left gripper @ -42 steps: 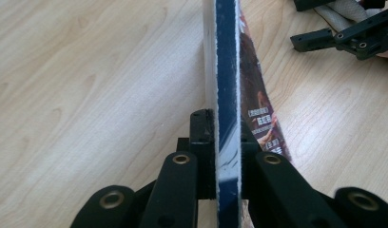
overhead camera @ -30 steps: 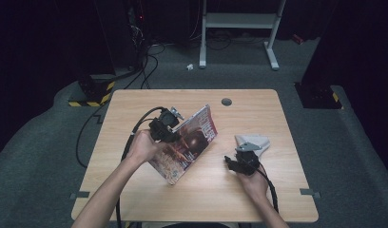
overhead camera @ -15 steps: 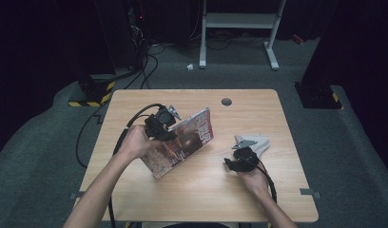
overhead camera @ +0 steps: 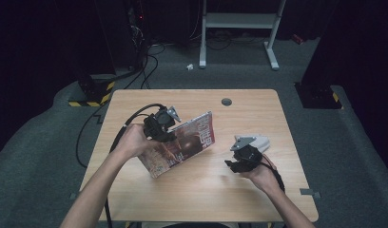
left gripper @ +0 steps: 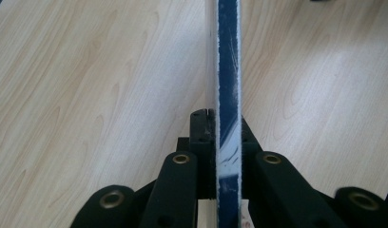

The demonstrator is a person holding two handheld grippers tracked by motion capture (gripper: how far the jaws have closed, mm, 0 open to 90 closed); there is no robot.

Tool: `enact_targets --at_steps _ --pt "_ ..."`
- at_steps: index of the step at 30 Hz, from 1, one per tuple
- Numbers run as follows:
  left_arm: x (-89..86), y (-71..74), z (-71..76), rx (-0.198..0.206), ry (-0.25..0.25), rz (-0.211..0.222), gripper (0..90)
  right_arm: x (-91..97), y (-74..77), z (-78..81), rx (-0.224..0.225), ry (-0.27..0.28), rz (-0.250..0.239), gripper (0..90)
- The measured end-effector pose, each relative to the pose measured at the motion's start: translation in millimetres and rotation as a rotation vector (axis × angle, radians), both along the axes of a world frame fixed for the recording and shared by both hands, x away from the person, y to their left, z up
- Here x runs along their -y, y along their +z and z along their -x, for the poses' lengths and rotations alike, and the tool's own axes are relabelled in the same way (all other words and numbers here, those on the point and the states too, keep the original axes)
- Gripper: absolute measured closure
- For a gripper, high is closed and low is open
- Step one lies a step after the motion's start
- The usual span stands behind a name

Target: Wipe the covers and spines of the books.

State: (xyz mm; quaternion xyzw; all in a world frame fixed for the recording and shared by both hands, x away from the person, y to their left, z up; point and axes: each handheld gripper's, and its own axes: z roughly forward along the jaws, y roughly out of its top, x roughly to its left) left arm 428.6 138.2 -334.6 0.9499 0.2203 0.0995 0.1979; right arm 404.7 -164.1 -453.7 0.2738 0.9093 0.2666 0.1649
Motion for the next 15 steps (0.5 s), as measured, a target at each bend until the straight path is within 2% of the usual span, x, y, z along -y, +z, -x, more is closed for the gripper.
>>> enact_targets --at_steps 3,9,11,15 --pt "2.8 0.2 1.7 -0.002 -0.024 -0.016 83.7 6.8 10.8 -1.2 -0.003 0.027 0.000 41.7" --pt "7.9 0.6 2.6 -0.012 -0.059 -0.032 83.7 12.6 39.6 -3.2 0.040 0.100 -0.003 41.9" --pt "10.3 1.3 3.1 -0.015 -0.072 -0.036 83.7 10.3 54.8 -3.2 0.056 0.139 0.014 41.8" --pt "14.9 4.1 4.2 -0.021 -0.099 -0.039 83.7 6.7 66.5 -4.9 0.062 0.169 0.040 42.2"
